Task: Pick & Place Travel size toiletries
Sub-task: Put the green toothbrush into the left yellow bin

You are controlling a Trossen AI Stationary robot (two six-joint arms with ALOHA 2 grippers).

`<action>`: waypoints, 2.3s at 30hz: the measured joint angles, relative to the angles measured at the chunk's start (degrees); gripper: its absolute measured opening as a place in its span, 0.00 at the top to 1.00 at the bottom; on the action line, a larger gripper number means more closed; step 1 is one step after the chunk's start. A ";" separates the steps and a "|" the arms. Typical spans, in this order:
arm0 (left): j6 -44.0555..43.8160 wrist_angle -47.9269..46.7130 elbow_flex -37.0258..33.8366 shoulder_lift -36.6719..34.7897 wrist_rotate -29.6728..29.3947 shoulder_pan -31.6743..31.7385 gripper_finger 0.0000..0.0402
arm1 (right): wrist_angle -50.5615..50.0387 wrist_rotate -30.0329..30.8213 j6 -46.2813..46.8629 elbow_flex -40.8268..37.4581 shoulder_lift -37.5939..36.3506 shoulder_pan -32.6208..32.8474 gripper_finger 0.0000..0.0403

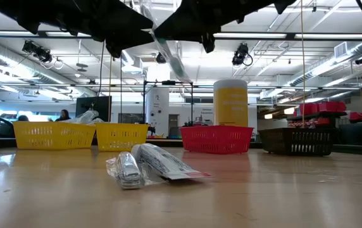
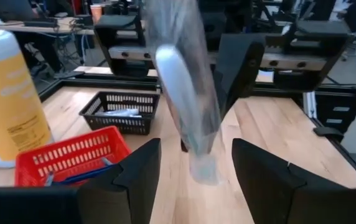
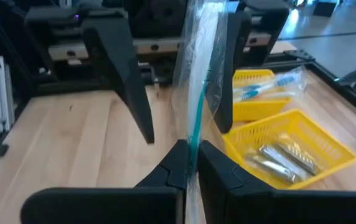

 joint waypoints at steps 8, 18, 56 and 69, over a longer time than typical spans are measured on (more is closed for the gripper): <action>1.19 2.59 0.00 0.02 -1.01 -0.01 0.49 | 1.15 0.03 0.00 0.02 0.01 -0.04 0.94; 4.08 6.44 0.00 0.00 -1.28 0.01 0.54 | 1.37 0.29 0.00 0.02 0.01 -0.04 0.94; -12.59 -44.82 13.65 -10.95 -20.48 5.14 0.92 | -8.30 7.30 1.97 0.09 0.03 -2.67 0.38; -32.70 -89.54 25.33 -12.15 -19.02 17.13 0.93 | -9.05 6.50 1.96 0.11 0.03 -2.67 0.36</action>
